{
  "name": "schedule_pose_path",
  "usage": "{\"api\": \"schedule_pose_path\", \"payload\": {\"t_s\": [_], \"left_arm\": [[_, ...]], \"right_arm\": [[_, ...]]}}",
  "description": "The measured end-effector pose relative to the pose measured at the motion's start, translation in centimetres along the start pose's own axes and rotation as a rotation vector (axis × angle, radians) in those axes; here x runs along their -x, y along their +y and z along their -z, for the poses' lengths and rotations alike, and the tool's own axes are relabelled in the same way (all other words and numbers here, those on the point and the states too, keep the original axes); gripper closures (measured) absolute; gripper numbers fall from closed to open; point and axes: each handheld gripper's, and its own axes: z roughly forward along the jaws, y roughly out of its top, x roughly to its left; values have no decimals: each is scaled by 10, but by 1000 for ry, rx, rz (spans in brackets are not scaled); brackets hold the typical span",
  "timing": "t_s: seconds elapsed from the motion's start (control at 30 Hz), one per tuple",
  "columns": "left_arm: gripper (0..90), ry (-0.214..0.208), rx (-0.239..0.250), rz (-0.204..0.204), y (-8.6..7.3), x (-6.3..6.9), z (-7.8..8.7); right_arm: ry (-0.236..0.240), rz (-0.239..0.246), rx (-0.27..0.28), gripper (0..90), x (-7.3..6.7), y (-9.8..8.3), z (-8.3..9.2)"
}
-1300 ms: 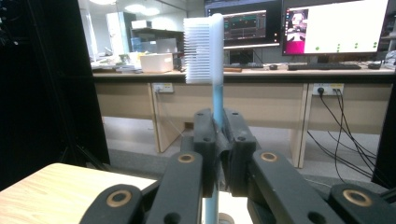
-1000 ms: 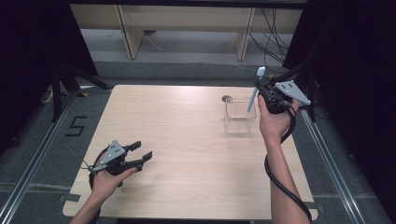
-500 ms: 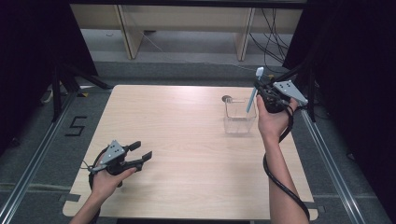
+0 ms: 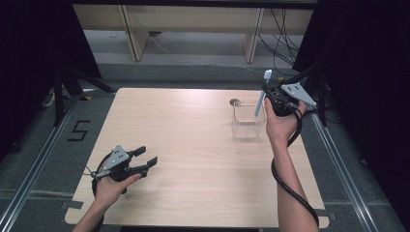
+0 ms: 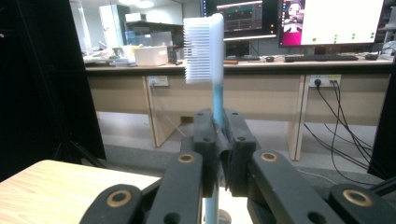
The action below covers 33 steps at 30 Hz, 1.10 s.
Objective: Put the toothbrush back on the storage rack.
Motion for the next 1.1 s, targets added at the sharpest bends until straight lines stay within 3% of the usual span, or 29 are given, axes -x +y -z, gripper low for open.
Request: {"api": "schedule_pose_path", "payload": {"t_s": [1.1], "left_arm": [[331,0,-10,7,-3,-1,0]], "right_arm": [[-69,6,-44,857,22,-34,-5]]}}
